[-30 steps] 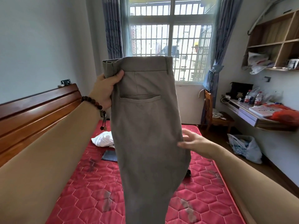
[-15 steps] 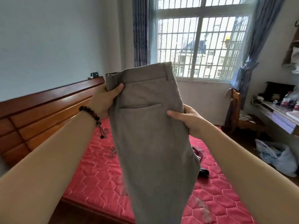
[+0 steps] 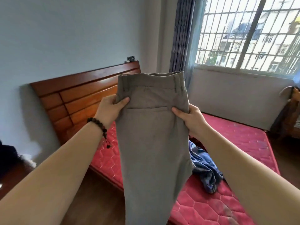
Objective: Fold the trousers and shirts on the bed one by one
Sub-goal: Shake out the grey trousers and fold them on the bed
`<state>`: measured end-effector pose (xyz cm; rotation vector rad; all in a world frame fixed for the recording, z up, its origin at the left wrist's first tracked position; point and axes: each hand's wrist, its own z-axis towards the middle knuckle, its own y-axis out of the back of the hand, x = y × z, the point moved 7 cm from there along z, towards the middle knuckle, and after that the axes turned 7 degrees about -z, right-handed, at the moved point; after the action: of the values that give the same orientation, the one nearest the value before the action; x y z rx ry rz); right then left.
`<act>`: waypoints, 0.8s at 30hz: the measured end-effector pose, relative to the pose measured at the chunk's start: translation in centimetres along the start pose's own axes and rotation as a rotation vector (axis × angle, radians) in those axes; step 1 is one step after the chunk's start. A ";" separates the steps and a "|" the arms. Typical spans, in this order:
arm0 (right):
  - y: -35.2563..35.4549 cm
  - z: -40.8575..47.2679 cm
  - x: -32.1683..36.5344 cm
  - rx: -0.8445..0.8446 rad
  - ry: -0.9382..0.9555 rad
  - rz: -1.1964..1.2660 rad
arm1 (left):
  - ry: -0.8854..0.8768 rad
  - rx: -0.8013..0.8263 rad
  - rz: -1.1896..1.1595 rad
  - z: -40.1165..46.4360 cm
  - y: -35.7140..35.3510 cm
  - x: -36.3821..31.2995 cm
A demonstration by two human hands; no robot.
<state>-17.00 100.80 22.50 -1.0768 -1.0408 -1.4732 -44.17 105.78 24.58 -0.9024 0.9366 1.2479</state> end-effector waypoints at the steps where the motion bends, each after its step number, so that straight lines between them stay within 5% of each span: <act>1: -0.4 0.8 -1.1 -0.008 -0.002 -0.051 | -0.016 -0.024 0.032 0.1 0.6 0.8; 6: -2.7 5.1 -5.9 -0.068 0.078 -0.340 | -0.155 -0.242 0.480 1.3 2.6 5.2; 13: -7.8 13.1 -13.2 -0.264 0.241 -0.572 | -0.234 -0.480 0.754 7.4 5.7 14.5; 17: -10.8 21.7 -19.1 -0.397 0.205 -0.695 | -0.254 -0.480 0.824 16.5 8.7 22.2; 24: -17.3 40.9 -32.5 -0.380 0.093 -0.800 | -0.125 -0.400 0.787 35.0 14.1 40.1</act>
<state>-25.82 149.87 -0.79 -0.8590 -1.2230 -2.4137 -52.22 153.98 -0.85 -0.7598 0.9932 2.1967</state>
